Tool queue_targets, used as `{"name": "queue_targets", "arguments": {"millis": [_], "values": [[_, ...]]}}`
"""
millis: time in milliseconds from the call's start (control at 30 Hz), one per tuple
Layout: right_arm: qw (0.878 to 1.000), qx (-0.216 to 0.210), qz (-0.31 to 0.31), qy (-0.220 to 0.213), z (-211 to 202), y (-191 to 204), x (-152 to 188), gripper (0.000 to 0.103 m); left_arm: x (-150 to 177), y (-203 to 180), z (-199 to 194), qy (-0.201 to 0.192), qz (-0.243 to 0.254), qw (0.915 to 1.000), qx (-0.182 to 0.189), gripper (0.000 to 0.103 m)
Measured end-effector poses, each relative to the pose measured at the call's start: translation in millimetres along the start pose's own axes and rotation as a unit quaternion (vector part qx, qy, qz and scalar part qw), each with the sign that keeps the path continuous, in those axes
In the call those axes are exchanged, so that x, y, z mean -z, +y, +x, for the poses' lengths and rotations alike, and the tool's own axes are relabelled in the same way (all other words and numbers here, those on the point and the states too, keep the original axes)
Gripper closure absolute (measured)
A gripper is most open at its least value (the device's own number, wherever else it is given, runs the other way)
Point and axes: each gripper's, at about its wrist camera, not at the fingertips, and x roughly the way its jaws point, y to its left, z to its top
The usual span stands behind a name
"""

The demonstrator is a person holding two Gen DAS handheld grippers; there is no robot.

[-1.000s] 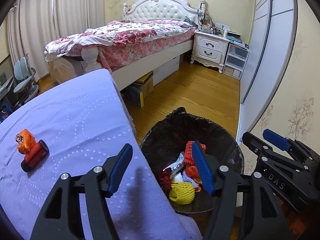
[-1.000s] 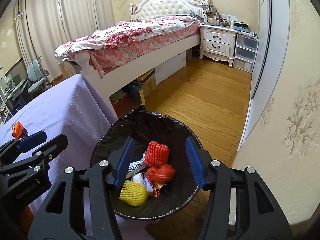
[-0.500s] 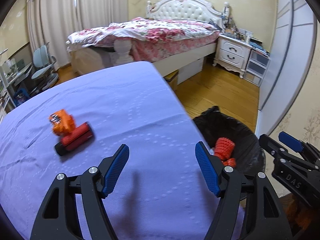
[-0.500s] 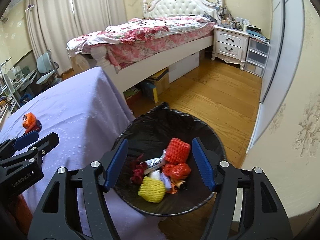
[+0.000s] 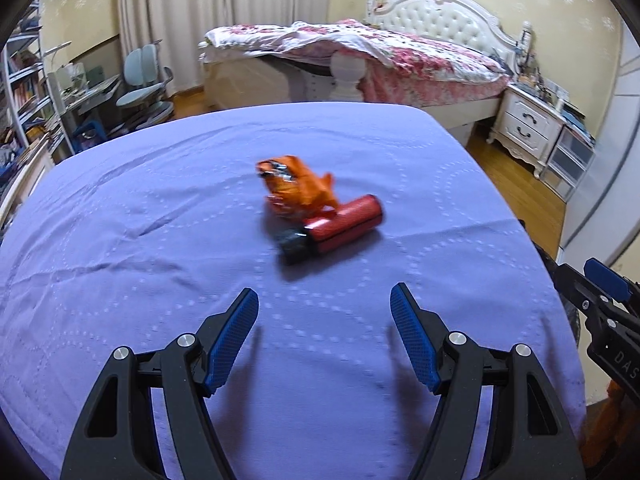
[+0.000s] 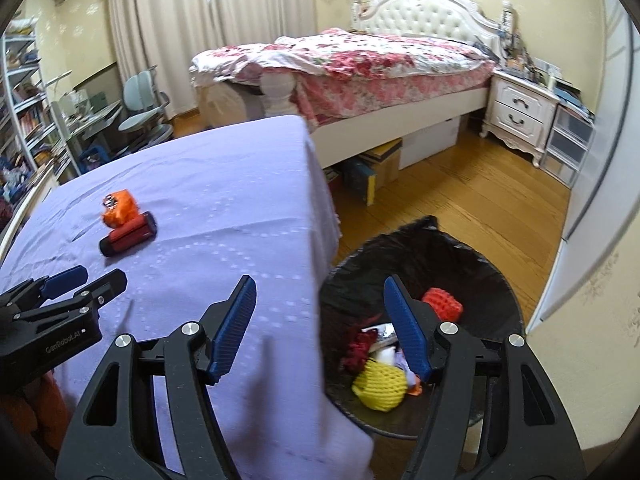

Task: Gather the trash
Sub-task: 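Move both open grippers back over the orange wrapper and red tube, then lower the left gripper around the red tube and close it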

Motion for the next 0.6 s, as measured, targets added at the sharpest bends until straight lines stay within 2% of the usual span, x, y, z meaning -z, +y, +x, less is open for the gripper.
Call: {"name": "queue_targets", "arguments": {"millis": [333,600], "values": [[0.998,-0.035,-0.044,0.021,28.8,56.7,-19.3,0.038,-0.6,46.2,3.8,0.014,-0.037,0.9988,-0.028,0.034],[0.997,-0.038,-0.055,0.028,51.1,83.9,-34.9,0.038,0.6,72.0,4.2,0.019,-0.058,0.9974,-0.038,0.034]]}}
